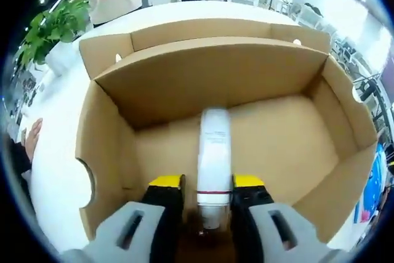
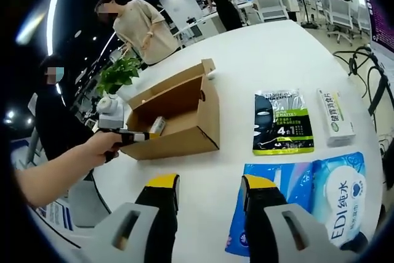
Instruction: Operate the shoe box by opening the lid, removing the specified soft item, and placing it in the target area until the item is outside and the box remains undamaged.
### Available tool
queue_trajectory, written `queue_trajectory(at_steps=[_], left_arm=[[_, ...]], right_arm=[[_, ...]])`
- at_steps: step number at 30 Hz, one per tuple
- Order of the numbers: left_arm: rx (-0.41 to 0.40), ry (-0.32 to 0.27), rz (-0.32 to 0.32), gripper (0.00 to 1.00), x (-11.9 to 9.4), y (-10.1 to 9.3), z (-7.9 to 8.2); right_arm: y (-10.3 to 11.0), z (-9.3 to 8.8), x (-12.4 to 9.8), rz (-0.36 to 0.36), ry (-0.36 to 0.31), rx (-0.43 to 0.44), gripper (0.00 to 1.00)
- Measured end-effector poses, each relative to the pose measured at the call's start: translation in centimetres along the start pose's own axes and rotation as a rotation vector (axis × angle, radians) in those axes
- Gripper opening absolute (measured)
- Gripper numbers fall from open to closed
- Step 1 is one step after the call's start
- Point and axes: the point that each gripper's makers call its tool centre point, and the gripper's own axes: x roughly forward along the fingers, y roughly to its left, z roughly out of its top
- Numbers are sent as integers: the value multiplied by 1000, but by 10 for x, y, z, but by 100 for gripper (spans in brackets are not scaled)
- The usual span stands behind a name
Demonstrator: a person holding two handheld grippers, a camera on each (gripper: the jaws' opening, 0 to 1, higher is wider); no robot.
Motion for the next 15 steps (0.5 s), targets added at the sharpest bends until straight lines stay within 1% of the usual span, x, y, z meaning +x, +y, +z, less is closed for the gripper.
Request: queue_trajectory(at_steps=[1,3,5,7,15], left_arm=[[0,-7,-6,20,1,-1,2],[31,-10,-4,20,2,-3,2],[42,-12,-4,20,2,-3,2],[42,-15,-4,20,3,-2,2],[33,-59,-15,20,7,2,4]], right_arm=[[0,0,0,-1,0,1,39],[-1,-1,1,-2,1,4,39],[-2,-2,1,-2,1,6,38],[-1,-2,2,0,0,9,38],[2,-6,3,6,-7,18,38]])
